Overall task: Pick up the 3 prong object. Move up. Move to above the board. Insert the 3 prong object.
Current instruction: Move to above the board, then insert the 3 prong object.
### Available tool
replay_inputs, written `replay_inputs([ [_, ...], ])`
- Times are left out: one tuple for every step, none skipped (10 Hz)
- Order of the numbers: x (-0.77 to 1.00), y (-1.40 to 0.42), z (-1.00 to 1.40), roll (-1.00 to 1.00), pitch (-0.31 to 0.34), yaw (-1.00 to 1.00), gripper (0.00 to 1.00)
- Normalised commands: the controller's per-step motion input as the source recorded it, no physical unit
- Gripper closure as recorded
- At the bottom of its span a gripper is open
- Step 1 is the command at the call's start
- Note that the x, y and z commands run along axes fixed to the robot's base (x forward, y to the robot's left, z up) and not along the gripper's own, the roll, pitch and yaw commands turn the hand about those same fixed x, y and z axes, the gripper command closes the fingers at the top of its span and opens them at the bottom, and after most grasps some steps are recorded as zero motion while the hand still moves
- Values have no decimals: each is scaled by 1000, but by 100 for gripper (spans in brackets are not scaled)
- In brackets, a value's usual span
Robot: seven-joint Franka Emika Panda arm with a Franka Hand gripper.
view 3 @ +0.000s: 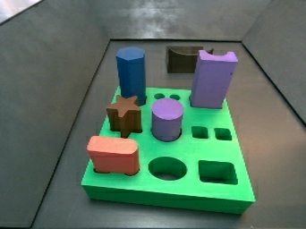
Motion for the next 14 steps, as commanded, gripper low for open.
replay_inputs([
  [99, -1000, 101, 2, 112, 8, 100],
  [114, -853, 92, 20, 124, 12, 100],
  [105, -486, 63, 18, 128, 9, 100],
  [80, -259, 41, 22, 110, 1, 100],
  [65, -187, 37, 25, 100, 10, 100],
  [0, -11, -617, 0, -143, 0, 100],
  [17, -3, -597, 0, -116, 0, 100],
  [320, 0, -554, 79, -3, -120, 100],
  [649, 0, -429, 14, 0, -217, 100],
  [791, -23, 0, -9, 39, -269, 100],
  [806, -23, 0, -81, 4, -329, 100],
  [757, 0, -191, -13, 0, -323, 100],
  [460, 0, -563, 0, -83, -377, 100],
  [134, 0, -517, 0, -146, -843, 100],
])
